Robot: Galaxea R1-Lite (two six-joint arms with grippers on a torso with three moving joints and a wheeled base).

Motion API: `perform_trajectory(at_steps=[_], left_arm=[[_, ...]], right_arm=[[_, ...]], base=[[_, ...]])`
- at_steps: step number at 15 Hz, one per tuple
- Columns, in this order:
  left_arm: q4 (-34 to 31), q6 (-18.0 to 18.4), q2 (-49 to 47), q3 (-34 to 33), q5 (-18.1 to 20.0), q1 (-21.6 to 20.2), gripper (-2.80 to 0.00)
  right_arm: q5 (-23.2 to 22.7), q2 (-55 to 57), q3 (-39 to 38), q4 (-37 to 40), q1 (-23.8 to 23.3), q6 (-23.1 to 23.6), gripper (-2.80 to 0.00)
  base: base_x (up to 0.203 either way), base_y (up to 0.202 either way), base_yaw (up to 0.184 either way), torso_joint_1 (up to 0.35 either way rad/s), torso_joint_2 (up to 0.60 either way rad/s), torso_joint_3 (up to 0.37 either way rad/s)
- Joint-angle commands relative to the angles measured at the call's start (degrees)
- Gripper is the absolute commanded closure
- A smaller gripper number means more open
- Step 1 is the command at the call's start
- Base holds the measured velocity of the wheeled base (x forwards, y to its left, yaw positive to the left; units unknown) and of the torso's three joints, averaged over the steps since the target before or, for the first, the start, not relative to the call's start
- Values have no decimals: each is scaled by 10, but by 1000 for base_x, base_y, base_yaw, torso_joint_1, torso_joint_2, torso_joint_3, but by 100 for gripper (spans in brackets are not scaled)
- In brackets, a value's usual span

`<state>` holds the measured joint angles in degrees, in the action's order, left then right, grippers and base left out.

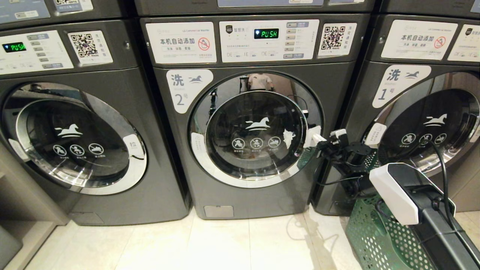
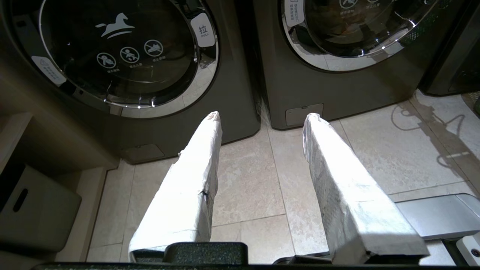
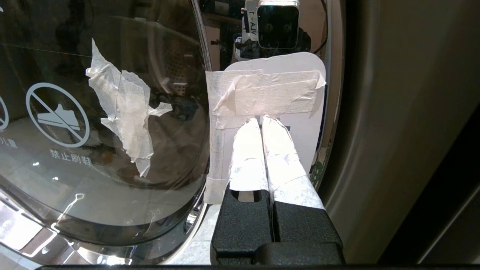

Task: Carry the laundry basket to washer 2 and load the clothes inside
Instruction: Press the washing machine door tightly with the right hand

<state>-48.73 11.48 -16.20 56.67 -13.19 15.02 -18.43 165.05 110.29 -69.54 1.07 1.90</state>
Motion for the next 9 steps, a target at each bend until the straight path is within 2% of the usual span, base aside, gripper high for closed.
perform_trajectory(at_steps=[1,7,8,9], left_arm=[[-2,0,-1,-4,-1,0,0],[-2,-5,-1,-25,-4,0,0],[4,-18,-1,-39,-8,0,0],[15,-42,-1,-53,-31,0,0]], right_arm=[[-3,7,4,-3,1,0,0],[-3,4,3,-4,1,1,0],[-3,3,3,-4,1,2,0],[-3,-2,2,-9,1,3,0]], base=[[0,0,0,0,0,0],[0,0,0,0,0,0],[0,0,0,0,0,0],[0,0,0,0,0,0]])
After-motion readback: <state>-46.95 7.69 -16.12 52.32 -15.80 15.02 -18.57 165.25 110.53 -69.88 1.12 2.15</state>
